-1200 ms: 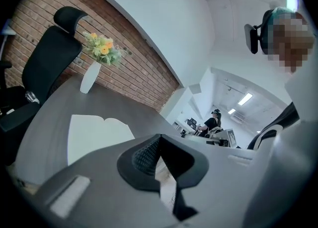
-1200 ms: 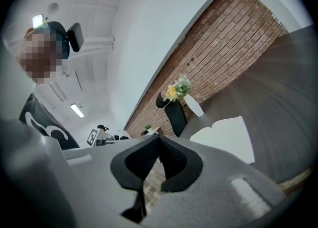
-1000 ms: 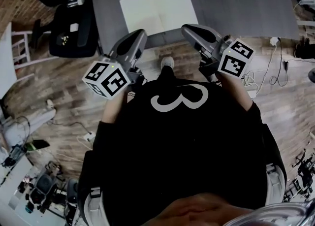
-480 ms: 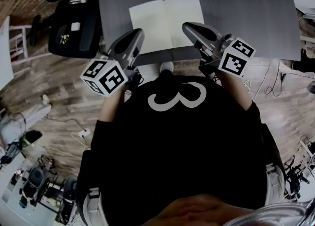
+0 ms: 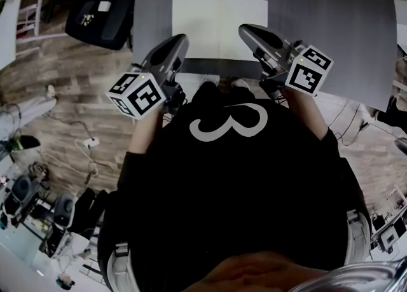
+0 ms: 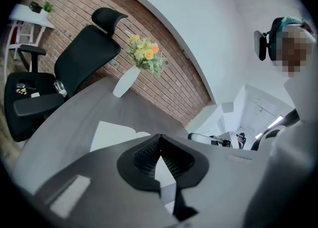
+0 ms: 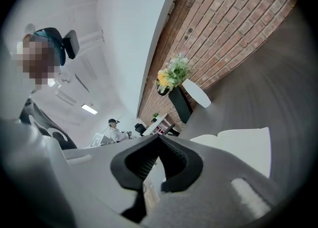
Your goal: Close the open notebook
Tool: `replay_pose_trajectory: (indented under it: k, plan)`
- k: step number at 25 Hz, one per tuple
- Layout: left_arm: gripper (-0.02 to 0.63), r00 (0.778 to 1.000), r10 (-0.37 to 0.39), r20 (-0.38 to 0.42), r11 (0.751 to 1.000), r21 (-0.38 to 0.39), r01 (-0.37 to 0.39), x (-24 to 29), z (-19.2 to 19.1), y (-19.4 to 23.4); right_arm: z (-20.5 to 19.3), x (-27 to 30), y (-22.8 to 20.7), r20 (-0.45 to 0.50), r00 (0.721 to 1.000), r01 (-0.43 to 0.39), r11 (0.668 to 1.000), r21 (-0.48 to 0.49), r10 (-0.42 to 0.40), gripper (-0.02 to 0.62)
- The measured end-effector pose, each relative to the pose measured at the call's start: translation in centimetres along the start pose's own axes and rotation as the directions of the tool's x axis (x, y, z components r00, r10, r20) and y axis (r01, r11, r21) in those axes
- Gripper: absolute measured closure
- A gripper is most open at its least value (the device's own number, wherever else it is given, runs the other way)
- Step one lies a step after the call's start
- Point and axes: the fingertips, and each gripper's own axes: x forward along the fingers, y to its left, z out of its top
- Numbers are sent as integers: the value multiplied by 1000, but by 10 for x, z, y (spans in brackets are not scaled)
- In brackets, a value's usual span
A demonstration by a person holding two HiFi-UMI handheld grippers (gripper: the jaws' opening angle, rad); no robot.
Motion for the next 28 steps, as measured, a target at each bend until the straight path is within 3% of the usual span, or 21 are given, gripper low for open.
replay_pose_trajectory:
  k: [8, 12, 16, 17, 19, 21, 24, 28]
  plan:
    - [594, 993, 99, 59, 989, -120, -91, -3, -52, -14, -18, -27, -2, -99, 991, -85, 996, 20, 87, 592]
    - [598, 983, 163, 78, 953, -270, -137, -13, -75, 4, -23, -26, -3, -130, 985, -114, 993, 16, 115, 592]
    - [600, 967, 235, 98, 924, -332, -191, -22, -90, 23, -29, -28, -7, -149, 980, -129, 991, 17, 130, 593]
    - [600, 966, 237, 105, 912, -367, -184, -22, -93, 27, -30, -28, -8, -150, 980, -132, 991, 17, 133, 592]
    - [461, 967, 214, 140, 864, -490, -120, -17, -101, 29, -33, -28, -12, -153, 979, -136, 991, 19, 137, 592]
    - [457, 962, 180, 207, 798, -602, -19, -10, -104, 27, -37, -29, -15, -163, 976, -139, 990, 24, 141, 592]
    - [421, 950, 178, 258, 750, -661, 39, -10, -106, 34, -38, -31, -15, -172, 974, -147, 989, 28, 150, 593]
    - [350, 932, 191, 308, 667, -737, 107, -13, -111, 45, -40, -32, -16, -174, 972, -153, 988, 31, 156, 592]
